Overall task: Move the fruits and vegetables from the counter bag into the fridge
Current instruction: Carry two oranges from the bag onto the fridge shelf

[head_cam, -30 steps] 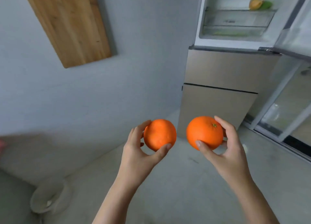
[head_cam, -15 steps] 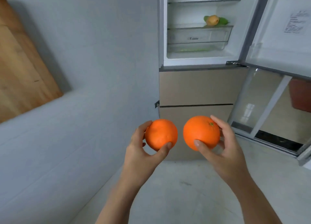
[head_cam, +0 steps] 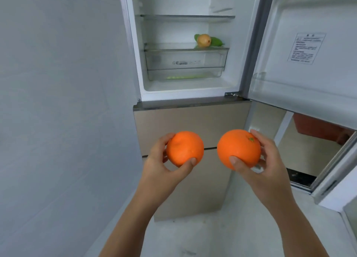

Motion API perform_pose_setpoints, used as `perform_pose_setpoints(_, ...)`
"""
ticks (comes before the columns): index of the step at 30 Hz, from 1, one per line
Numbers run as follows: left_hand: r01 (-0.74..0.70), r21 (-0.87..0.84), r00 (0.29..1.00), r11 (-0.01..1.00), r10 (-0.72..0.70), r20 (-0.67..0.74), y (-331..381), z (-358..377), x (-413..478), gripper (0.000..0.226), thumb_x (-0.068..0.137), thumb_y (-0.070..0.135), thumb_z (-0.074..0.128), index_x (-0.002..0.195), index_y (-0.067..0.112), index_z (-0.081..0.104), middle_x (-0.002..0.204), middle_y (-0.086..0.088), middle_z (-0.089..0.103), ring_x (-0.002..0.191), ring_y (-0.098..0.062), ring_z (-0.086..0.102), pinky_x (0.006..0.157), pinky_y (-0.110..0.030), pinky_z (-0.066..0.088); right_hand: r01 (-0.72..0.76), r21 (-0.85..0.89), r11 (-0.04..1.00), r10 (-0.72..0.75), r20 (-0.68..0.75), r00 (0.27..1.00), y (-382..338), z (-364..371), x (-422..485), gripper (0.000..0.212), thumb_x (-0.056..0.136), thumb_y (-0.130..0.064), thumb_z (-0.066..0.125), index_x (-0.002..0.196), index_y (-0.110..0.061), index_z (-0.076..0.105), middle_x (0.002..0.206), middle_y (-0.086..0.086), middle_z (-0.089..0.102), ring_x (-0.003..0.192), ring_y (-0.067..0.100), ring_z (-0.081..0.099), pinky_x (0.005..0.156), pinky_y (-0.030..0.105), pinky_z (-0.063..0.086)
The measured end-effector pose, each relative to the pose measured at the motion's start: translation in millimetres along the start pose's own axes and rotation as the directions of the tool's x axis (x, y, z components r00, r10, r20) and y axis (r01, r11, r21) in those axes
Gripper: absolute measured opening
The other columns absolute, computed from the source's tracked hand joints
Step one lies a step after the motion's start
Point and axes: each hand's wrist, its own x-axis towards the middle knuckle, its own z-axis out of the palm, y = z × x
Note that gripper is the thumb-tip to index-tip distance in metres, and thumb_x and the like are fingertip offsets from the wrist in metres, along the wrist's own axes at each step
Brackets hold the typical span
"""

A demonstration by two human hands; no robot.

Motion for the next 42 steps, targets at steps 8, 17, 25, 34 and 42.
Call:
perform_pose_setpoints(8,0.002,0.004,1.0,1.0,-0.002,0.026,-19,51,97,0.066,0.06,0.052,0.073,0.117,0.048,0.039,0.123,0.02,0.041,0.103,-0.001,0.05,0.072,-0.015,0.049,0.015,-0.062,0.998,-0.013,0.026,1.0,47,12,103,0.069,0.054,-0.061,0.062,0.117,-0.053,0.034,0.119,-0.03,0.035,0.108,0.014,0.048,0.081,0.041,0.051)
perform_pose_setpoints(17,-0.004,-0.013,1.0,1.0,0.004,0.003,-71,44,213,0.068,0.054,0.057,0.069,0.115,0.049,0.042,0.122,0.023,0.044,0.103,-0.003,0.052,0.075,-0.016,0.046,0.063,-0.061,0.996,-0.06,0.044,0.997,92,84,204,0.071,0.056,-0.059,0.062,0.12,-0.051,0.033,0.121,-0.031,0.036,0.111,0.004,0.047,0.082,0.032,0.048)
perform_pose_setpoints(25,-0.16,-0.061,0.987,0.985,0.158,-0.037,-77,8,349,0.063,0.051,0.06,0.066,0.11,0.057,0.044,0.117,0.031,0.047,0.099,0.008,0.051,0.07,-0.009,0.048,0.167,-0.079,0.983,-0.168,-0.006,0.986,83,131,326,0.069,0.054,-0.058,0.064,0.116,-0.056,0.033,0.116,-0.041,0.034,0.107,-0.01,0.043,0.075,0.016,0.042)
perform_pose_setpoints(34,-0.389,0.0,0.917,0.921,0.387,-0.092,-35,4,449,0.06,0.055,0.056,0.067,0.11,0.047,0.049,0.113,0.021,0.056,0.1,-0.002,0.058,0.078,-0.019,0.048,0.384,-0.012,0.923,-0.384,-0.045,0.922,52,139,443,0.062,0.058,-0.056,0.061,0.116,-0.051,0.038,0.12,-0.031,0.04,0.104,-0.012,0.046,0.071,0.008,0.046)
perform_pose_setpoints(42,-0.439,-0.004,0.88,0.898,0.43,-0.203,24,1,535,0.055,0.051,0.056,0.067,0.103,0.043,0.054,0.105,0.019,0.06,0.092,0.004,0.059,0.073,-0.012,0.047,0.482,0.097,0.871,-0.475,-0.087,0.876,8,136,550,0.059,0.063,-0.044,0.072,0.115,-0.044,0.044,0.113,-0.027,0.044,0.103,0.0,0.049,0.073,0.017,0.045)
